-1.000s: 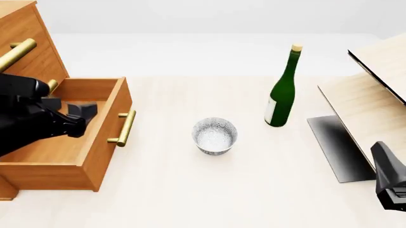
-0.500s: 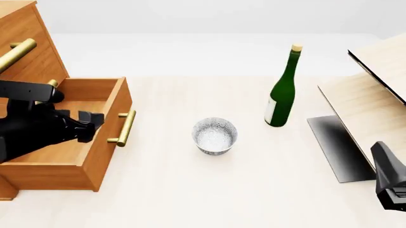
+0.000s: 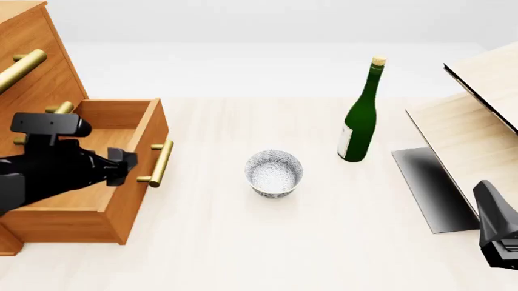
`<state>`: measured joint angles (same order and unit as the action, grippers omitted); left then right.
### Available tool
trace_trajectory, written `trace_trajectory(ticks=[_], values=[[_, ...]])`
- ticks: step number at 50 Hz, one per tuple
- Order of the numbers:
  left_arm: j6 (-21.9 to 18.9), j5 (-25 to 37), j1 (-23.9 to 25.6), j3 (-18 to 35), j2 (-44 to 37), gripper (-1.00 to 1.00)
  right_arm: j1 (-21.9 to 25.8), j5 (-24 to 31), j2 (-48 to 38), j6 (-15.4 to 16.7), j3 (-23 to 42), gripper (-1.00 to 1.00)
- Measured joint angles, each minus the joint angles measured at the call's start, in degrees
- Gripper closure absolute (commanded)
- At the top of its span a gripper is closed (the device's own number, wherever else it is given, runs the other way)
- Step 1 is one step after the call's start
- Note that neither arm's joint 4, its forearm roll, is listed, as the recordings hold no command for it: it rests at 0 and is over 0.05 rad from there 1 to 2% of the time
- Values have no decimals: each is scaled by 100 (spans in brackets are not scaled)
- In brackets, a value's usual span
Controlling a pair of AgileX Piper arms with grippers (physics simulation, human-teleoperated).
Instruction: Put the bowl in the bottom drawer of the cabinet and close it.
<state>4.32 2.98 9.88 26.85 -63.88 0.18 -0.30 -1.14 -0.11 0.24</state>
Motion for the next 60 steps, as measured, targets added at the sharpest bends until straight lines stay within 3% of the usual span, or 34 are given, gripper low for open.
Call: trace_trajectory(ticks=[31,60], values=[[43,-346,-58,1,-630,-100,0,0,0,0,0,-100],[18,-270,49,-150,-642,-100,0,0,0,0,0,-100]])
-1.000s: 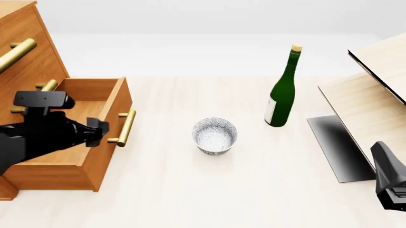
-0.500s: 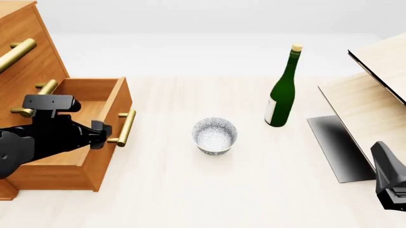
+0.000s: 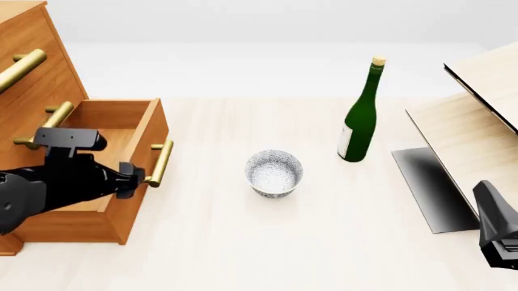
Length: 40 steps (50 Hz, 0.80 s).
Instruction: Put the bowl in the bottom drawer of the cabinet and close it.
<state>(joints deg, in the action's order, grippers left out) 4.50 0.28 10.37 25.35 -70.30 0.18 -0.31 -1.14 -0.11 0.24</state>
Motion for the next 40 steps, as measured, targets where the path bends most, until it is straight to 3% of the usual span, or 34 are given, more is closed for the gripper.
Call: trace_trajectory(ticks=[40], values=[[-28,-131,168,5,-378,-100,0,0,0,0,0,-100]])
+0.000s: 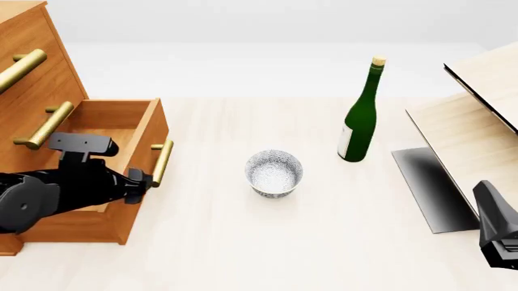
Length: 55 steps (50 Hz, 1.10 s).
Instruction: Put the bowl in the bottom drawer of the cabinet and close it.
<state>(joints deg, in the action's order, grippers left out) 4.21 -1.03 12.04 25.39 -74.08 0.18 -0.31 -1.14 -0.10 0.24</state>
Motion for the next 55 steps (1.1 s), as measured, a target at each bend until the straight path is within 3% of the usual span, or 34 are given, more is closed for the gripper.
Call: trace_trajectory(ticks=[55], values=[[-179,-35,432,118,-128,-100,0,0,0,0,0,-100]])
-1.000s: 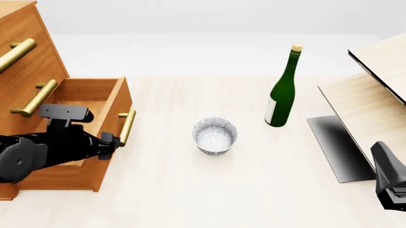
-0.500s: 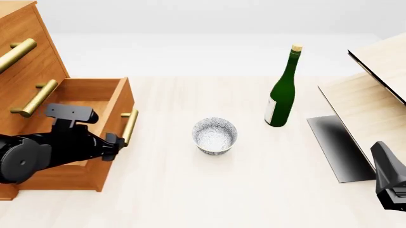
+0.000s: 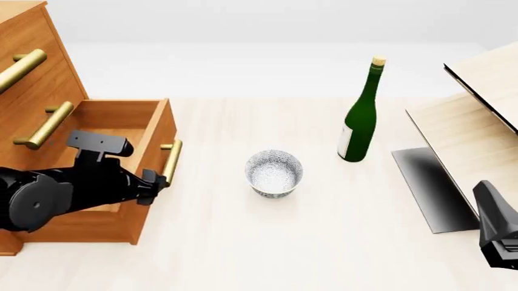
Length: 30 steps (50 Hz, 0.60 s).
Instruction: Put the bowl in the bottom drawer of the cabinet and close it.
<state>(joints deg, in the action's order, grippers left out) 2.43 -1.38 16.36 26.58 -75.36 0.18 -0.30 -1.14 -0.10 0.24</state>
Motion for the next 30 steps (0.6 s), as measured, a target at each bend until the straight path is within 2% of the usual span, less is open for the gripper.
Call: trace_trajectory(ticks=[30], values=[[-85,4,330,174,-79,-100,-1,0,0,0,0,-100]])
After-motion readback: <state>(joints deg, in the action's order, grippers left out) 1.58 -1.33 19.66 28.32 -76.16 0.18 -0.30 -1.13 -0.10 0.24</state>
